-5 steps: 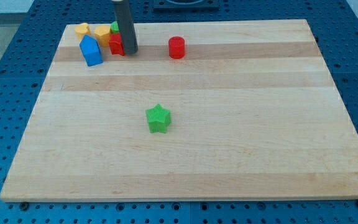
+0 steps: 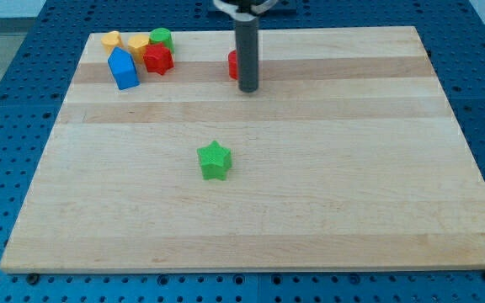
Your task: Slide the red circle closer to red star
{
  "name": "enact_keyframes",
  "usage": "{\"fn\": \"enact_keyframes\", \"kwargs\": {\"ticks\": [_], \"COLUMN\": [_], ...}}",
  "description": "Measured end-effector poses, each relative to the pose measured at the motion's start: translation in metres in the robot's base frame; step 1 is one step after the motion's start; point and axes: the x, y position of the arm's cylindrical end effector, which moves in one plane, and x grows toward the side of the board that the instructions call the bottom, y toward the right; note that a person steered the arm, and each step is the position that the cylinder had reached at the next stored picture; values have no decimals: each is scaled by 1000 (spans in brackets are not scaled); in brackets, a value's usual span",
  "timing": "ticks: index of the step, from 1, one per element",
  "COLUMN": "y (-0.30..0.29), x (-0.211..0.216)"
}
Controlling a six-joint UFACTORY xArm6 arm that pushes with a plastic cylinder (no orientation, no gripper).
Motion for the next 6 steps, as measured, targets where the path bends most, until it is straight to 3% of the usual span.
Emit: {"fn": "enact_keyframes", "kwargs": {"ticks": [2, 6], "y": [3, -73], "x": [-32, -71]}}
